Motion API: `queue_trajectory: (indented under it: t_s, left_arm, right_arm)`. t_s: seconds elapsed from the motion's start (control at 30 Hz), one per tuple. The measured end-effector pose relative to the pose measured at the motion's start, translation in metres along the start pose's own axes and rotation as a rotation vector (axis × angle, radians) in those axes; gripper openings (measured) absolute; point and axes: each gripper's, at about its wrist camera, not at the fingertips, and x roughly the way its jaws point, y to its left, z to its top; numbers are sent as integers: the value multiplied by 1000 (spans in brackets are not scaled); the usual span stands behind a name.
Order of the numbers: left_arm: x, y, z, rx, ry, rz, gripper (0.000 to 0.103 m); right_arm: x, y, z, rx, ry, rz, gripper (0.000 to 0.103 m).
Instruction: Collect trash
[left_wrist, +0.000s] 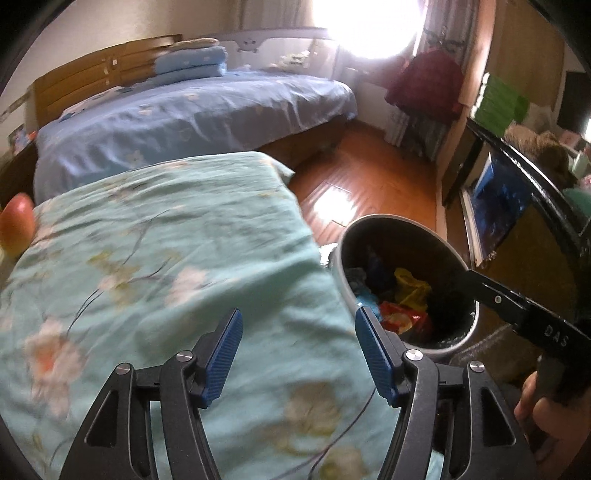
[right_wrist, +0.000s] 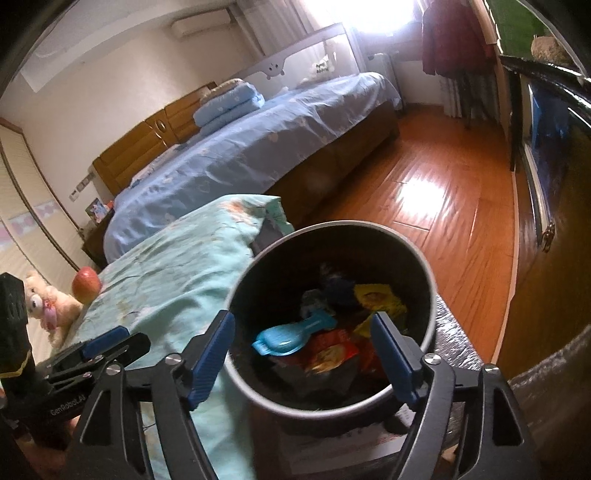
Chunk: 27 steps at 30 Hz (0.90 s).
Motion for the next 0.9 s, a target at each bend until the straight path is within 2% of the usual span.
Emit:
queue_trajectory:
  t_s: [0.33, 0.5, 0.6, 0.7, 0.73, 0.83, 0.9]
  left_arm:
    - [-62, 33, -46, -51, -83, 81, 63]
    - [-91, 46, -56, -78, -134, 114, 65]
    - [-115, 49, -59, -83, -188, 141, 66]
    - [-133, 51, -60, -87, -237, 157, 72]
    - [-140, 51, -61, -87, -258, 167, 77]
    - [-157, 49, -70, -79, -333, 216, 92]
    - [-163, 47, -79, -72, -371, 254, 97]
  right_arm:
    - [-19, 51, -36, -58, -55, 47, 85]
    - [-26, 72, -38, -106, -69, 55, 86]
    - [-38, 87, -33, -137, -106, 60, 92]
    - [-56, 101, -25, -174, -169, 54, 101]
    - [-64, 107, -23, -186, -200, 50, 103]
    - [-76, 117, -23, -220, -266, 43, 103]
    - [-75, 119, -27, -237, -283, 23, 103]
